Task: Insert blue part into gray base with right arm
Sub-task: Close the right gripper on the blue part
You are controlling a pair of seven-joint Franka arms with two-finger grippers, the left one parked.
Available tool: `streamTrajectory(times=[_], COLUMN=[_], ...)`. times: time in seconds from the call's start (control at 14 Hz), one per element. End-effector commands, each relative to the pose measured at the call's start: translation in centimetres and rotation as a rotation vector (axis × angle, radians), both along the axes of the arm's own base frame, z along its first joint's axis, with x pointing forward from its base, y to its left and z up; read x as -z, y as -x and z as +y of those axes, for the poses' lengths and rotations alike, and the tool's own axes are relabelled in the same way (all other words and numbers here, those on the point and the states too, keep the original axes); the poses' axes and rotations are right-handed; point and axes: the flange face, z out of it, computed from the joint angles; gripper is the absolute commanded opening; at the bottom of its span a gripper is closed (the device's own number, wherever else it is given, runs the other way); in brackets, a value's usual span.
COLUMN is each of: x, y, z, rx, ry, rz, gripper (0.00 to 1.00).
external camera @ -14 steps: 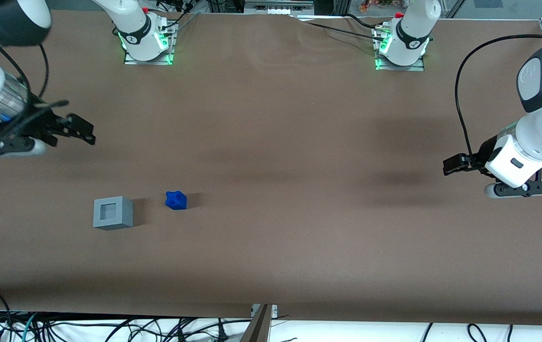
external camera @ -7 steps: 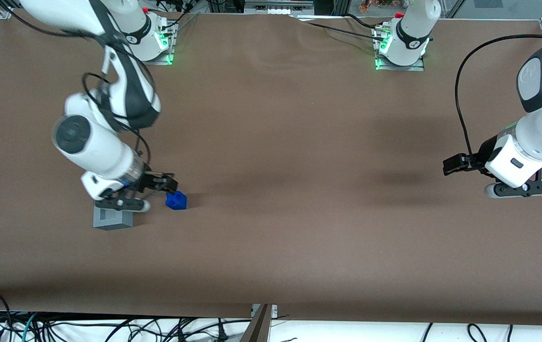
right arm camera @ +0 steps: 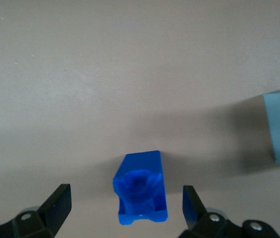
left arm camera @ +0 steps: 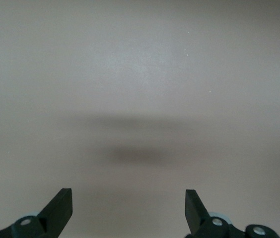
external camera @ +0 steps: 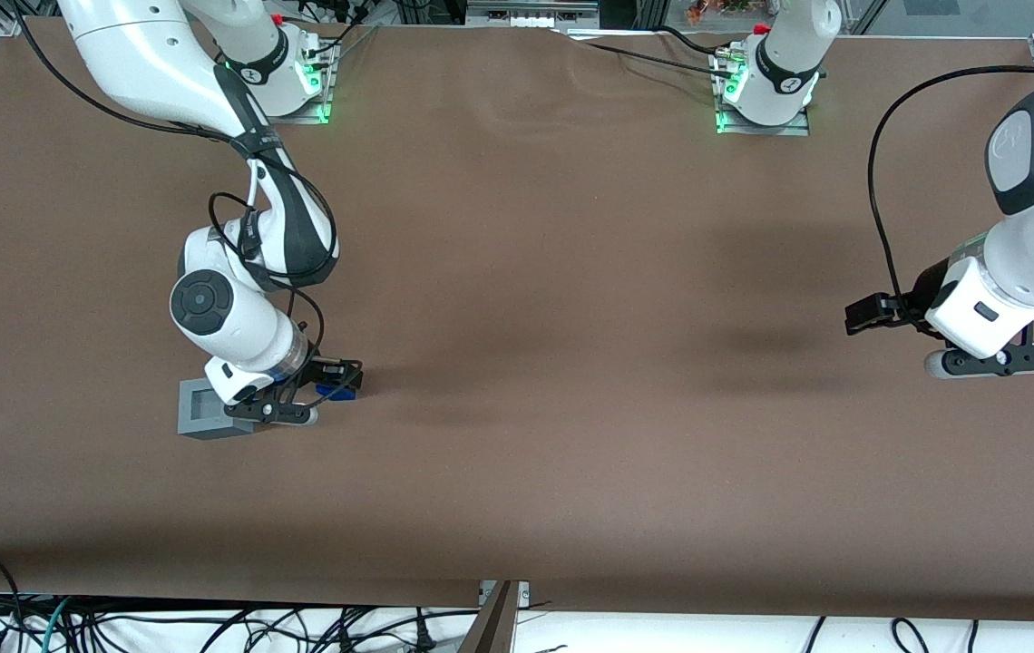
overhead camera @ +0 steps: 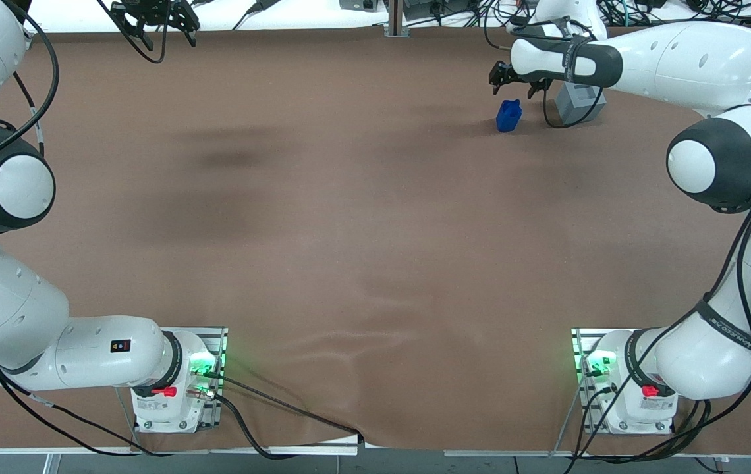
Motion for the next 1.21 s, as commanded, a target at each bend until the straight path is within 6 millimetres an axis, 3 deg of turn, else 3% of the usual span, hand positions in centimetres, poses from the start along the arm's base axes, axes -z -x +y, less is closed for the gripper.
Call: streamTrajectory(times=[0.0,0.71,0.86,1.0,1.14], x=[0.7,5.0,5.0,3.8,1.6], y=[0.8,0.7,0.7,0.3,-0.1], z=[-0.5,-0.3,-0.3,-0.5,-0.5], rx=[-0.004,-0.006,-0.008,-0.017,-0.019], ry=[0.012,0.012,0.013,0.010,0.019], rz=[0.018,0.008,0.009,0.003,0.045], gripper=[0.99,0.82,0.63,0.43,0.29])
